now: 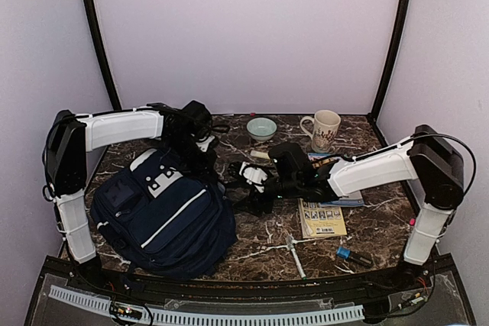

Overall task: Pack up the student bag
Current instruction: Pick up the largest pocket of the bag from the student bag, then grab the largest pocket of the student bag.

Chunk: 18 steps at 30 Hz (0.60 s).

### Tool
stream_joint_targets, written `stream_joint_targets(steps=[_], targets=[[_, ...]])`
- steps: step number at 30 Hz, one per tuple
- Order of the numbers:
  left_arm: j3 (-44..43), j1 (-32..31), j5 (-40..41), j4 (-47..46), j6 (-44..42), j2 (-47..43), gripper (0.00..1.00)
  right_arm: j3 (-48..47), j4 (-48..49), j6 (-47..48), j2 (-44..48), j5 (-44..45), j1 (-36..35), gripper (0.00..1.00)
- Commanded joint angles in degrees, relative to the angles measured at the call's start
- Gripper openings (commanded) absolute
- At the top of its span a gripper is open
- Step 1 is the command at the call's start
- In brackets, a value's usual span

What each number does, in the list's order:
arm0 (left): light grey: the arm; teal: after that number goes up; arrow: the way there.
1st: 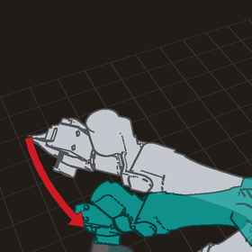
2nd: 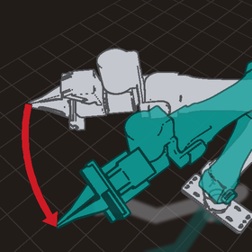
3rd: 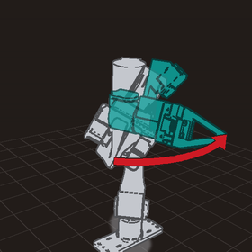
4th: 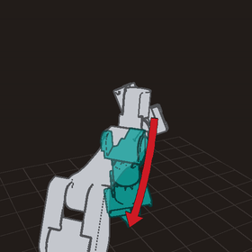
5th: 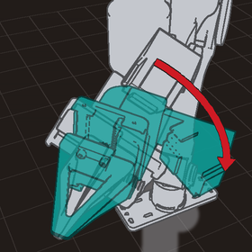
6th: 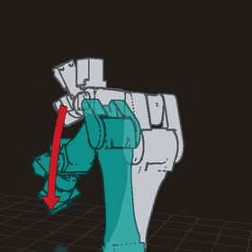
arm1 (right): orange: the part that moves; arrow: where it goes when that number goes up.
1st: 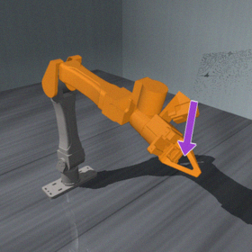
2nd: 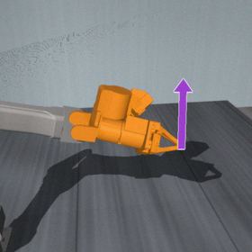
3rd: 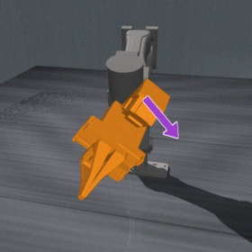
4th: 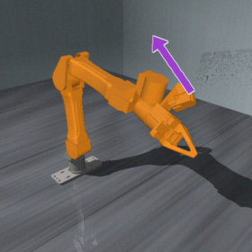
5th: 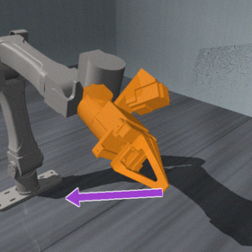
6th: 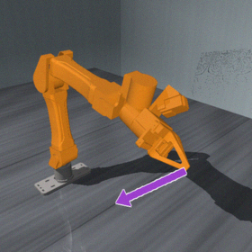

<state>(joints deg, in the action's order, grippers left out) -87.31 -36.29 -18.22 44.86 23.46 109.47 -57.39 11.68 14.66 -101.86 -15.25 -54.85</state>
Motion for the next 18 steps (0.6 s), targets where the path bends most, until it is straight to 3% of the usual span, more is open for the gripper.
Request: stream_joint_targets(steps=[1,11,18], targets=[[-4.27,-0.44,-0.55,0.62,-3.00,-2.31,0.00,-1.27,6.98,-1.44,-1.31,-0.96,-1.44,0.68],[-5.98,-0.44,0.71,2.24,-3.69,-2.42,0.00,-3.80,12.18,-5.68,-5.80,-1.35,-2.01,0.46],[-5.97,-0.44,0.97,2.12,-2.99,-2.60,0.00,-3.16,11.48,-5.34,-6.59,-1.43,-1.94,0.39]])
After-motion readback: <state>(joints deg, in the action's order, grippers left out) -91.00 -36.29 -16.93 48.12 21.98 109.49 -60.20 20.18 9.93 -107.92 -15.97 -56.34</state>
